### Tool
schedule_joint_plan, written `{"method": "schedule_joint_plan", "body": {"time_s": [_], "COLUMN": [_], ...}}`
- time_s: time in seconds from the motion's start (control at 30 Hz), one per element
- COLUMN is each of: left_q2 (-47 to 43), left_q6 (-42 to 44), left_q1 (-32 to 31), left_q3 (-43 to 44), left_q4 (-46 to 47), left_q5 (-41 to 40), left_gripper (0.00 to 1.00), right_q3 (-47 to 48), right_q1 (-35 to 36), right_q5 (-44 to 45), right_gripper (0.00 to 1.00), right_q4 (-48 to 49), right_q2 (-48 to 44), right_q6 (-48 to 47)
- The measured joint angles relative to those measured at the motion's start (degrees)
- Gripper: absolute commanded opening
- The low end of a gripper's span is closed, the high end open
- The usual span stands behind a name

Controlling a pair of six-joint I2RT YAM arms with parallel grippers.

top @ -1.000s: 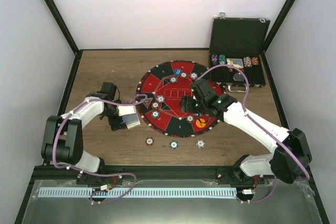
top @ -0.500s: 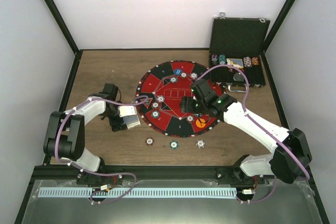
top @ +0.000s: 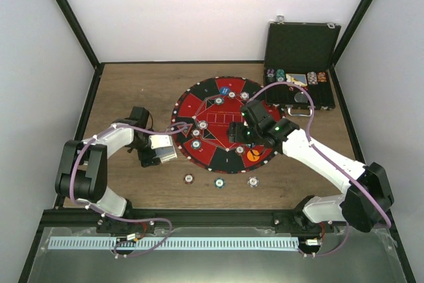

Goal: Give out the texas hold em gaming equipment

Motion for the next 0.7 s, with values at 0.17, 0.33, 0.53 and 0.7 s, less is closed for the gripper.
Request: {"method": "schedule_joint_plan", "body": {"time_s": [0.17,0.33,0.53,0.7], "left_q2": [0.02,1.16,1.31,1.46], "left_q6": [0.22,0.22,0.39,0.7], "left_q1": [0.0,0.0,0.0,0.0], "left_q3": [-0.09,0.9,0.87,0.87], "left_q4": [0.28,-0.55,-0.39,-0.48], "left_q5": [0.04,0.33,0.79,1.14], "left_gripper": [0.97,0.93,0.89,0.83], "right_q3": [0.0,0.0,-0.04,-0.57], "right_q1": [0.0,0.0,0.11,0.31], "right_q5": [-0.46,-0.68,-0.81,-1.27], "right_gripper": [0.77,0.76,0.75,0.74], "right_q4": [0.02,0.04,0.07,0.55], "right_q2": [0.0,0.0,0.0,0.0], "right_q6": [0.0,0.0,-0.02,-0.04]}}
